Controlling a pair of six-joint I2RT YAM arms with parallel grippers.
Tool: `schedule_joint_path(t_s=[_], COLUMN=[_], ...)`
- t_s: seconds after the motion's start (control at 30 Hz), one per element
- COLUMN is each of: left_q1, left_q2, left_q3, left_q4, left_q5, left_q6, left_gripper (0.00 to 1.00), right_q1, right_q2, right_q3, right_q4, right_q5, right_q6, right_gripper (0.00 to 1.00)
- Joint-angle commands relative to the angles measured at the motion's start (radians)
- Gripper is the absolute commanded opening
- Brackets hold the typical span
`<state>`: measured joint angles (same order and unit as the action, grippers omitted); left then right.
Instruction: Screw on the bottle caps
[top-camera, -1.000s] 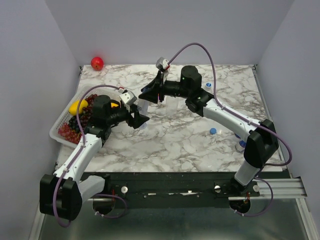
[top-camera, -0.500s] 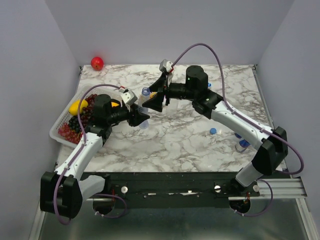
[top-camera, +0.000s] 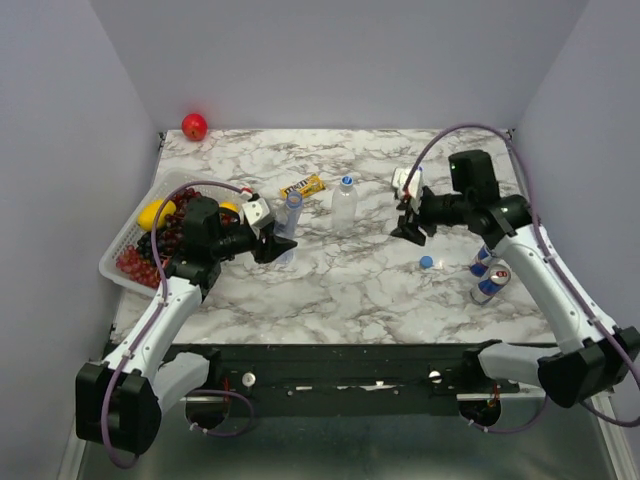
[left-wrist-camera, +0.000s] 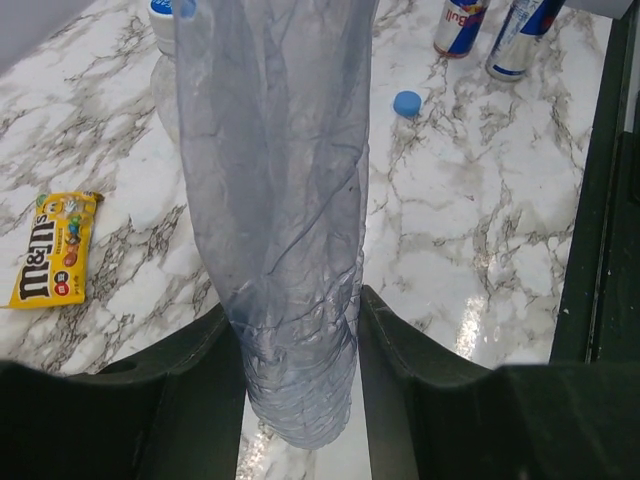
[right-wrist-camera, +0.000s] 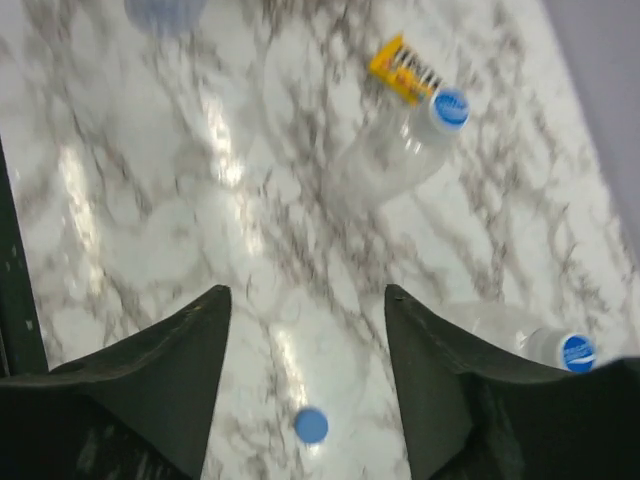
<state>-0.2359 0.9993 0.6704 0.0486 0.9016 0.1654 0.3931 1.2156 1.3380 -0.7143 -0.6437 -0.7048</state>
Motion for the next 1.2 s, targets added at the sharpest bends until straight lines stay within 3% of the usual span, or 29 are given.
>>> schedule_joint_path(t_s=[0.0,0.13,0.37,1.17], left_q1=[-0.006,-0.009,-0.009,0.015], left_q2=[-0.024,-0.018,-0.019,-0.008], left_q3=[0.006,0.029,0.052,0.046], left_q4=[-0.047,-0.11,-0.173,-0.153], left_q5=[0.051,0.049,0.034,0.03], left_q6=[0.068,0.085,0.115,0.091], left_gripper=[0.38,0.38,0.39,0.4], right_q1=[-0.083,-0.137,-0.166,-0.178], right_q2=[0.085,0.168,0.312,0.458], right_q3=[-0.18,-0.299,-0.307,-0.329], right_q4=[-0.265,-0.15,-0.024,0.056], right_q5=[0.139,0.237,0.351,0.463], right_q6=[-0.3,-0.338,-0.318,-0.389], right_gripper=[0.63,0.63,0.65,0.6])
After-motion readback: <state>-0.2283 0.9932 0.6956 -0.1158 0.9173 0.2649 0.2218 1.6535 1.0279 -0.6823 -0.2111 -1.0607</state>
